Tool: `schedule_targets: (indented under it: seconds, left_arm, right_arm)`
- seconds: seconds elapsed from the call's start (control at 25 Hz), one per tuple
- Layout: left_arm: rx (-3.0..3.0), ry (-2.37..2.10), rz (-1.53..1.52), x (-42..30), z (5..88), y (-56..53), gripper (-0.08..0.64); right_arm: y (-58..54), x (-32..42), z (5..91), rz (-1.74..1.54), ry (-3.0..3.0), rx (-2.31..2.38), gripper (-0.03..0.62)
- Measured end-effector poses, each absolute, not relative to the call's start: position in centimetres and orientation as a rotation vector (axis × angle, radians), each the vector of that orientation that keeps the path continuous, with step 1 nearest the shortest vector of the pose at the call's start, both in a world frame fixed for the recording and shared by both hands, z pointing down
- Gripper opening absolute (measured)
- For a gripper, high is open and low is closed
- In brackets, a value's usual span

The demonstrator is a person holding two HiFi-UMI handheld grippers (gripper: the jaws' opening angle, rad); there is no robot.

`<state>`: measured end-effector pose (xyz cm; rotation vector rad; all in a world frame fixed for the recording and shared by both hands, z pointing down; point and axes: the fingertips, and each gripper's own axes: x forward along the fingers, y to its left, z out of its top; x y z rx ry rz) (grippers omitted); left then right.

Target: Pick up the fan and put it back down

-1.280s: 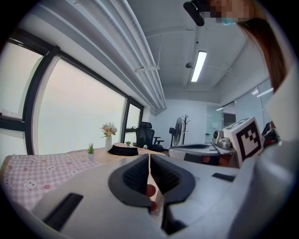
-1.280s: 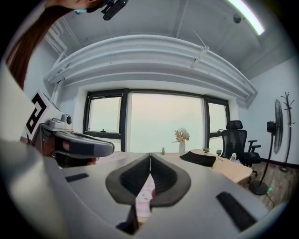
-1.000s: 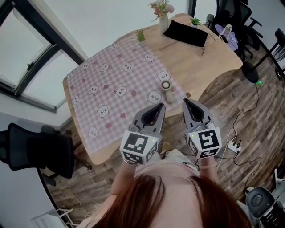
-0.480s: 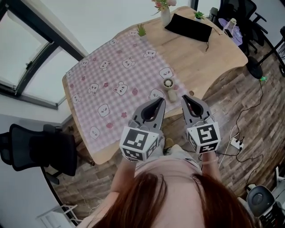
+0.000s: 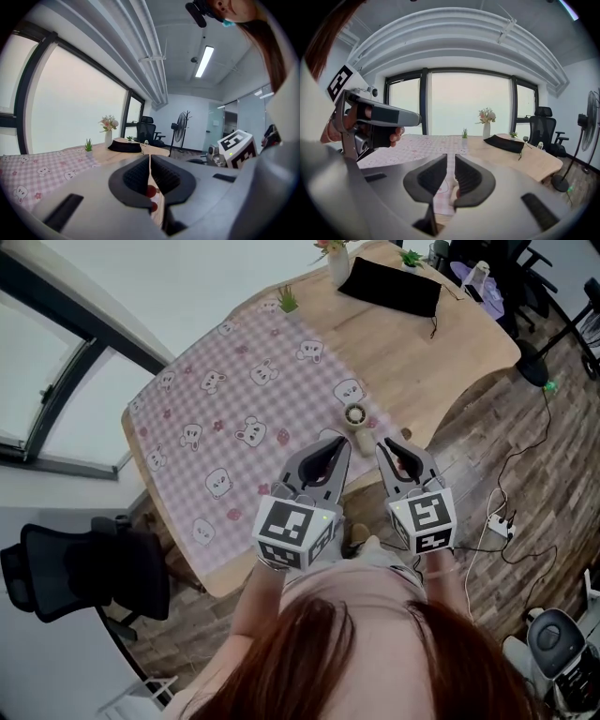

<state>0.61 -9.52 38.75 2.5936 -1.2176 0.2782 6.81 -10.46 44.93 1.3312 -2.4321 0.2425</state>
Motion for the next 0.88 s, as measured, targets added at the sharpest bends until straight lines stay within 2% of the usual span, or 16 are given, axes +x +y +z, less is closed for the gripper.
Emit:
schedule_targets:
  seconds: [0.88]
  left_arm:
    - [2.627, -1.04, 0.365, -0.7, 42.2, -13.5, 0.015]
  right_arm:
    - [-14.3, 5.1, 51.8, 0.372, -2.25, 1.32, 0.104]
